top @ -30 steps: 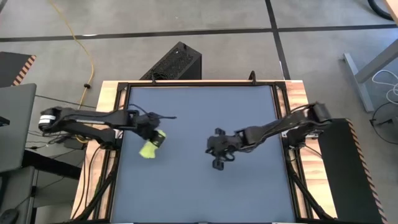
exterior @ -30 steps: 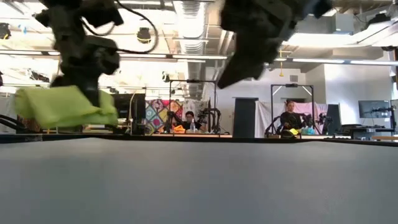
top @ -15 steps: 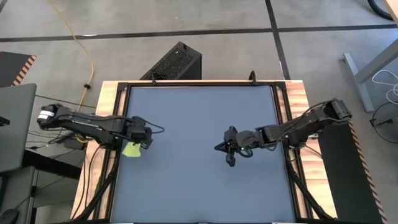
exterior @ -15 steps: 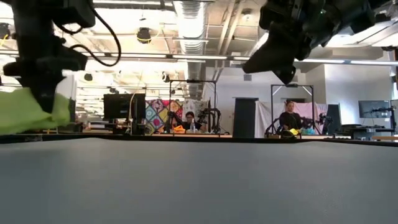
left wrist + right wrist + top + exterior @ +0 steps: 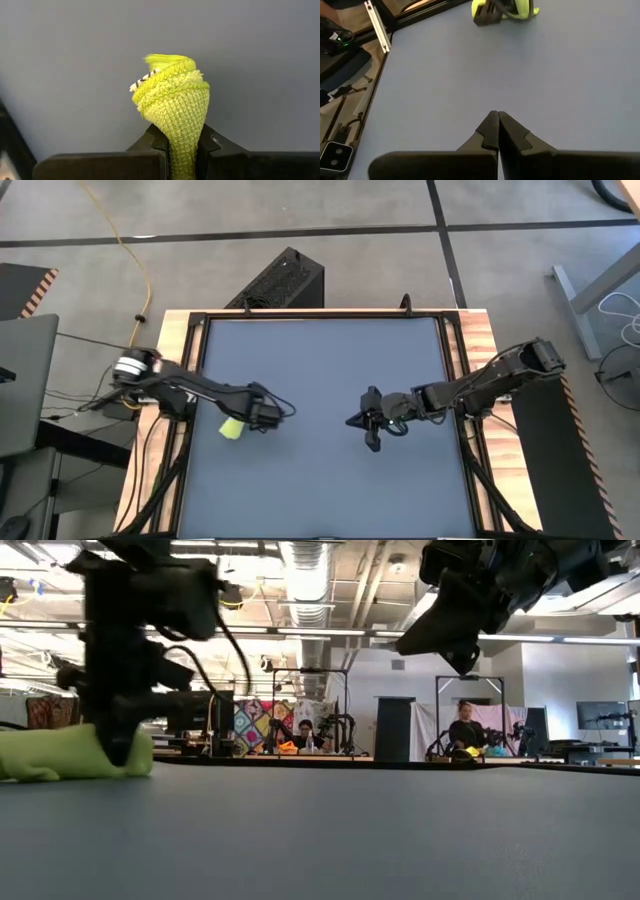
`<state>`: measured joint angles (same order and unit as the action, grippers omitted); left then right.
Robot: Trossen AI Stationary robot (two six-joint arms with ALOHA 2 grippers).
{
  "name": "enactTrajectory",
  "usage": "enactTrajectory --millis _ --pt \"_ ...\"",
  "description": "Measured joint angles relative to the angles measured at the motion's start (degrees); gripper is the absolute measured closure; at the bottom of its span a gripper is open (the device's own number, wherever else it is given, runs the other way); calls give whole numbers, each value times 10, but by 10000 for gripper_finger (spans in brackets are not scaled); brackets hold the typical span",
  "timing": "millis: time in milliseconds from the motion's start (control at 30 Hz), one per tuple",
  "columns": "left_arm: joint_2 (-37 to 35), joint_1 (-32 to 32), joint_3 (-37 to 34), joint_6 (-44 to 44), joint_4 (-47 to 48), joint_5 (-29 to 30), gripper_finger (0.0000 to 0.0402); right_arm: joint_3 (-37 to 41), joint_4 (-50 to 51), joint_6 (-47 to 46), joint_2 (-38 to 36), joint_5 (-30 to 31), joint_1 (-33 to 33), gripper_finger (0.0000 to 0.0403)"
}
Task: Roll towel
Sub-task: Move the green microfiber towel to the middle left of the table
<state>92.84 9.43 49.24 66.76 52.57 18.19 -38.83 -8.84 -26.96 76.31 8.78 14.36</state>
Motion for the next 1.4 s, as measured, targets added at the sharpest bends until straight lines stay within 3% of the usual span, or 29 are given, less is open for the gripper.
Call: enactTrajectory --millis 200,367,867,1400 --pt "106 3 86 -31 3 -4 374 0 1 -1 0 -1 6 380" --pt "150 -4 138 -26 42 -4 345 0 2 -11 0 -3 15 380" --pt "108 -34 166 -82 69 13 219 0 -1 -30 0 -5 48 380" --pt "82 -89 166 -153 76 1 182 0 -19 -43 0 -5 48 380"
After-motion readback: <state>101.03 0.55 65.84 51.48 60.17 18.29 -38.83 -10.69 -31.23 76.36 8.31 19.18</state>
